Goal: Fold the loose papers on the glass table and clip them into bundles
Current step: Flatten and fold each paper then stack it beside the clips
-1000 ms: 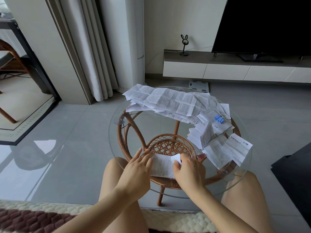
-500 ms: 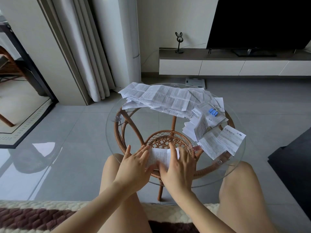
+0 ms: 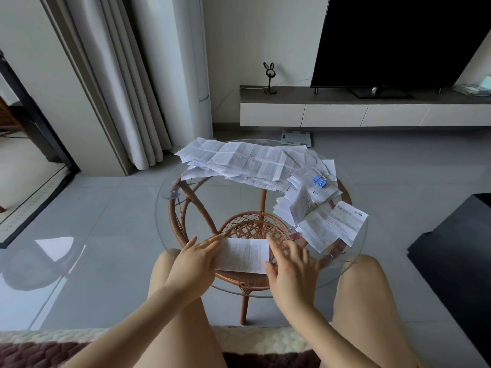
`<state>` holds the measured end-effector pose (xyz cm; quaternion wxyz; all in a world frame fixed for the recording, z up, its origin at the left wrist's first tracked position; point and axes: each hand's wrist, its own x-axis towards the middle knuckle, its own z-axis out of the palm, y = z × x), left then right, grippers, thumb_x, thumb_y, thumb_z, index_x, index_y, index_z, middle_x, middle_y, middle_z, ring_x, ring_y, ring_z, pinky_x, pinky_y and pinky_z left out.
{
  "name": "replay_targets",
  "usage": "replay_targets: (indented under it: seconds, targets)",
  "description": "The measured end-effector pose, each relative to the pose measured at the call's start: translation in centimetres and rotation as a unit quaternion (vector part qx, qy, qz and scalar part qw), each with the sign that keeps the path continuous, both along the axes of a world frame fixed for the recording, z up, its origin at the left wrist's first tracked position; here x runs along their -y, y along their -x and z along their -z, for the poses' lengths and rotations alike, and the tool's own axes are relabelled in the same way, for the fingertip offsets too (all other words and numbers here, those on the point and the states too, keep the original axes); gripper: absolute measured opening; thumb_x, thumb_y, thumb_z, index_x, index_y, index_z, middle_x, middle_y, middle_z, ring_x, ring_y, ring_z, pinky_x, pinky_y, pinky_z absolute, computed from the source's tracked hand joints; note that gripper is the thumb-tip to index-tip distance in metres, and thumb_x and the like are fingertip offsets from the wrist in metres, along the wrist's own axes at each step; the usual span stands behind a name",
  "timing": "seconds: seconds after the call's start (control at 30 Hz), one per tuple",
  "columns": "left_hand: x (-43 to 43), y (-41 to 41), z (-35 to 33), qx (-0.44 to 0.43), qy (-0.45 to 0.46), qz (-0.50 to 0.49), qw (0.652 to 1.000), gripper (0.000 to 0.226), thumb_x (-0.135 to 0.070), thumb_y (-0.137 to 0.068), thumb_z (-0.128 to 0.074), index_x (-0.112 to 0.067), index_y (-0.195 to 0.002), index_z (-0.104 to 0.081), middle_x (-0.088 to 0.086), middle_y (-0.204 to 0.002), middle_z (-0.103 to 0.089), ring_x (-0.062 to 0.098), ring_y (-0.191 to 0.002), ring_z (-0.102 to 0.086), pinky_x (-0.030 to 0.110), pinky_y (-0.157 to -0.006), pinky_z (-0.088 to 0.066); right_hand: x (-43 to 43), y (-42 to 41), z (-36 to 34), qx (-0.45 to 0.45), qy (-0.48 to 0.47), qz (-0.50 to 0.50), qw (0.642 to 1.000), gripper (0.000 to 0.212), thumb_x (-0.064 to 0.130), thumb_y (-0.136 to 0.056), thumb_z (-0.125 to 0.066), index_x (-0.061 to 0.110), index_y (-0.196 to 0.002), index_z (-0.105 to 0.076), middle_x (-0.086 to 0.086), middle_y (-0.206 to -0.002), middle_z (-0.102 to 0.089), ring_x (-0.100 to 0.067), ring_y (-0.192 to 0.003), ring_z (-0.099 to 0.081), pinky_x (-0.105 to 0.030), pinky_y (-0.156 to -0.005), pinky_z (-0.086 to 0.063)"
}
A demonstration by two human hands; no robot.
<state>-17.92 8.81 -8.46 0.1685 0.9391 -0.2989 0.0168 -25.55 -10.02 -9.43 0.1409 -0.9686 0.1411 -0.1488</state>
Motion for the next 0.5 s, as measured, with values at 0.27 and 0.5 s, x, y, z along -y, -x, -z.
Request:
replay_targets:
  seconds: [0.27, 0.5]
  targets:
    - [1.8, -4.4, -3.7, -0.152, -0.128, 0.020, 0.980, 0.053, -0.017, -0.084, -0.069, -0.028, -0.132, -0.050, -0.002, -0.129, -0.048, 0.015, -0.110, -0.048, 0.024, -0.086, -0.044, 1.0, -4.6, -5.1, -0.229, -0.062, -0.104, 0.966, 0.068, 0.005, -0.085, -0.057, 0.018, -0.146, -0.029, -0.008, -0.145, -0.036, -0.026, -0.133, -0.035, -0.037, -0.106, -0.032]
    - [2.5, -6.1, -3.7, -0.192, -0.149, 0.038, 0.969, 0.047, -0.015, -0.081, -0.072, -0.026, -0.122, -0.054, 0.001, -0.124, -0.047, 0.015, -0.110, -0.044, 0.026, -0.091, -0.044, 0.5, -5.0, -5.7, -0.223, -0.042, -0.121, 0.966, 0.044, 0.005, -0.081, -0.061, 0.013, -0.123, -0.047, -0.009, -0.131, -0.042, -0.026, -0.122, -0.041, -0.033, -0.098, -0.036]
